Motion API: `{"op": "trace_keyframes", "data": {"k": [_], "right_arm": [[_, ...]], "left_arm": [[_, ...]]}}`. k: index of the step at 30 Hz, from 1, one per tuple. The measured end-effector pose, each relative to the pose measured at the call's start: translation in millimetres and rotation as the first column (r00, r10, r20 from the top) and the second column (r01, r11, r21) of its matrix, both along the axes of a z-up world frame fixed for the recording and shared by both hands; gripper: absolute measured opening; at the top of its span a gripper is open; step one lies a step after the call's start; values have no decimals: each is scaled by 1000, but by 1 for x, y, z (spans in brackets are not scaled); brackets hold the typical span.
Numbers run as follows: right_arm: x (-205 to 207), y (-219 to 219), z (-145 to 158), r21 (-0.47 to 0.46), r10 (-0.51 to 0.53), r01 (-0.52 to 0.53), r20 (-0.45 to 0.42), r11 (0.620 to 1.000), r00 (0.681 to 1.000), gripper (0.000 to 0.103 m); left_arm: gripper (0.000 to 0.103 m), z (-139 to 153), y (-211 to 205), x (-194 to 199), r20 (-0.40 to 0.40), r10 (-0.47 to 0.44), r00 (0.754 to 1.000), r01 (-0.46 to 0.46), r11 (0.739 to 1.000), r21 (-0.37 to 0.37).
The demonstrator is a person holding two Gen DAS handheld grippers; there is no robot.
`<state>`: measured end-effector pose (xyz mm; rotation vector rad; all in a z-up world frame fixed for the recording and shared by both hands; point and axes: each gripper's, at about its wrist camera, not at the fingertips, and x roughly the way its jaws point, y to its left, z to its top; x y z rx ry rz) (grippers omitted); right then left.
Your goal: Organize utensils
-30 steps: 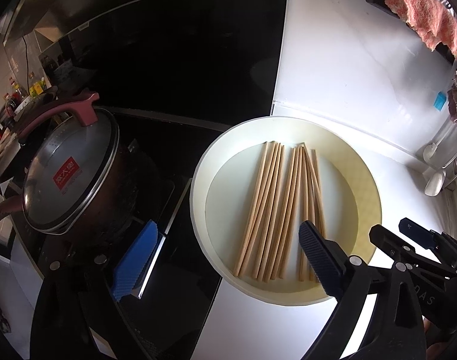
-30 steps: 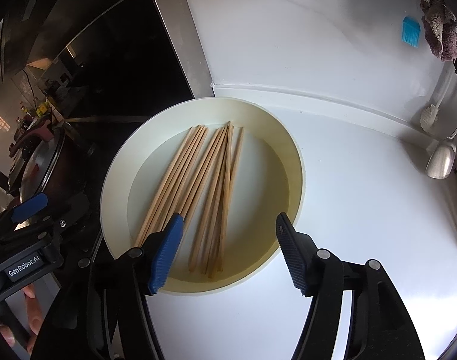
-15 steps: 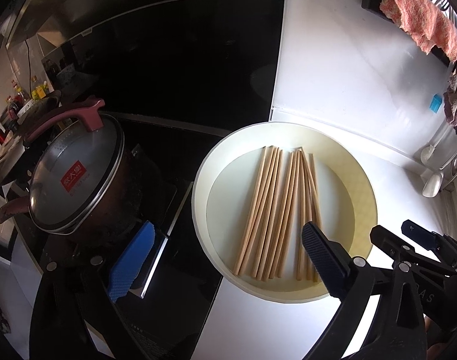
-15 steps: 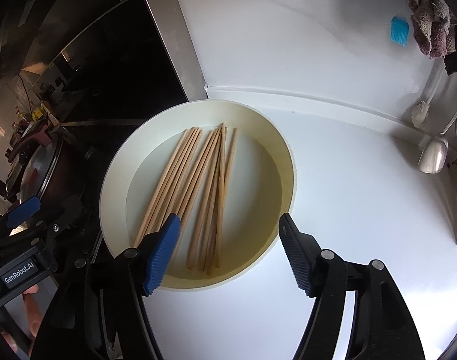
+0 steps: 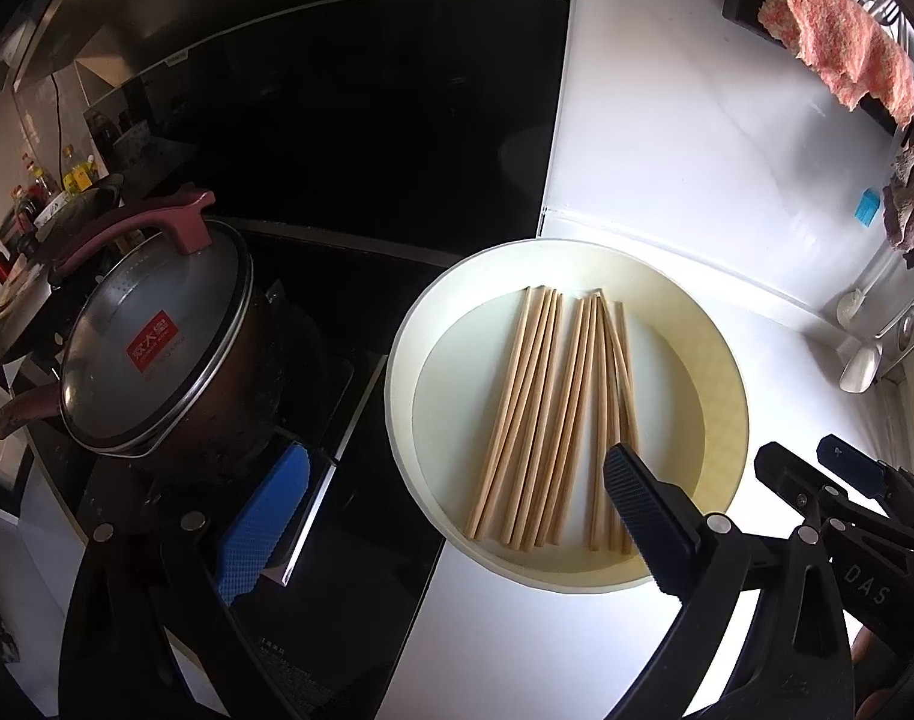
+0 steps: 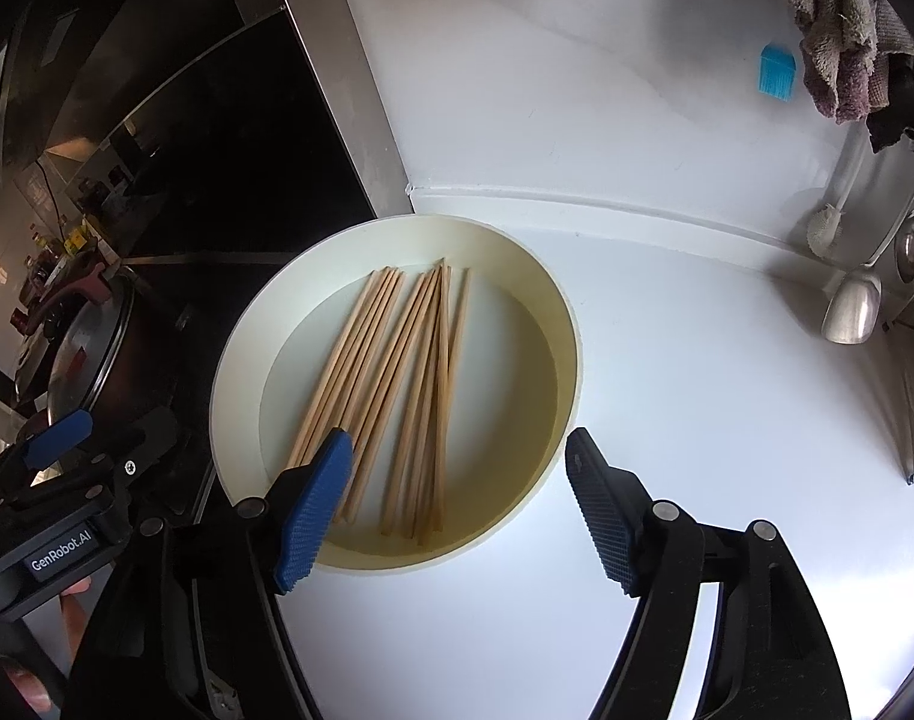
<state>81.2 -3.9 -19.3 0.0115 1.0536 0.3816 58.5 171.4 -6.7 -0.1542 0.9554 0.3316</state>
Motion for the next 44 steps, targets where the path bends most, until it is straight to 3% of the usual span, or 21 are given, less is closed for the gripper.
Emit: {"op": "trace_keyframes", "data": {"k": [44], "right_arm": [[-7,8,9,3,9,-10,17,1000,1000,70]], "left_arm": [[97,6,-2,-7,-7,17,1000,-17,1000,12]]}}
